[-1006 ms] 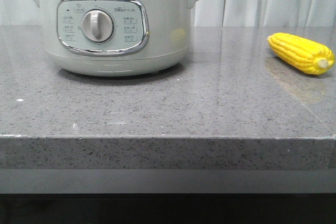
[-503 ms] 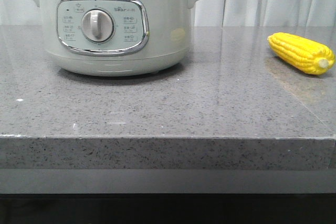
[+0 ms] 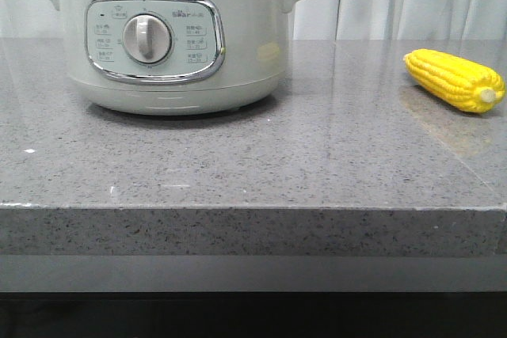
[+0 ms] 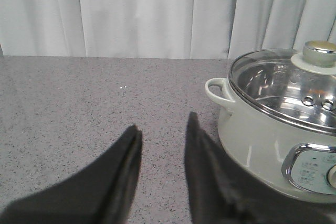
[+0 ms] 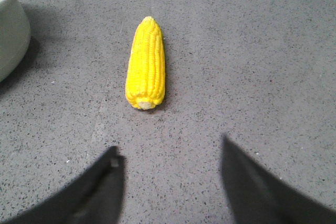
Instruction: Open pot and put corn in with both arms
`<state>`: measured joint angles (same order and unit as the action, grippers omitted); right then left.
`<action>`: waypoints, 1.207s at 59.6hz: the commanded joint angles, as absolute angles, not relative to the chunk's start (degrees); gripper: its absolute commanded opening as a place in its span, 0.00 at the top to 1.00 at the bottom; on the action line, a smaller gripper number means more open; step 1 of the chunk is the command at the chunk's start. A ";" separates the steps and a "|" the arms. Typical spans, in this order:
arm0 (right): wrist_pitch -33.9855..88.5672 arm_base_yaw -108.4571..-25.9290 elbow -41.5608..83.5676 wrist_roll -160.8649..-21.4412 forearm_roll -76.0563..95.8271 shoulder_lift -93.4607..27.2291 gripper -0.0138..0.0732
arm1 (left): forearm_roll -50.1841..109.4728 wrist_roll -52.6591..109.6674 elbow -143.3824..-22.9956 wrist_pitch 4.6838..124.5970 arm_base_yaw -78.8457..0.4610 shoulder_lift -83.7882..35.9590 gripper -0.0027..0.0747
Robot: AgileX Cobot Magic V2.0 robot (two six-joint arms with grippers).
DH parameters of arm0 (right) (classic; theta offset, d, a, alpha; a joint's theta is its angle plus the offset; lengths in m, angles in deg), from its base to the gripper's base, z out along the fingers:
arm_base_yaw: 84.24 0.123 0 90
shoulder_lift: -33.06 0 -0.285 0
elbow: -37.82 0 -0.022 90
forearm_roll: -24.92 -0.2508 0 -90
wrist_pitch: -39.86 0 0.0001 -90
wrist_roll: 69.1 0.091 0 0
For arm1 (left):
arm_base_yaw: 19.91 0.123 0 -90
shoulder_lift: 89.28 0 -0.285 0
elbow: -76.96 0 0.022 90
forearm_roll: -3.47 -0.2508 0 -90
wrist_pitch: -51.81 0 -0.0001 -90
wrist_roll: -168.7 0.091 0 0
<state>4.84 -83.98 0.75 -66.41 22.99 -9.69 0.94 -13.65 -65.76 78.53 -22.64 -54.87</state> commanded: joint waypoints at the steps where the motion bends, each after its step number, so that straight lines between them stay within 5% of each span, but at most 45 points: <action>1: 8.57 -84.35 2.64 -66.97 23.63 -10.23 0.14 | 0.83 -13.65 -67.45 74.35 -22.38 -54.06 0.35; 34: 8.52 -84.35 2.64 -66.97 23.57 -10.23 0.12 | 6.14 -13.65 -67.63 62.62 -30.28 -46.90 0.30; 72: 8.75 -84.35 2.64 -66.97 23.57 -10.23 0.12 | 6.16 -13.65 -86.68 54.50 -49.24 -17.50 0.30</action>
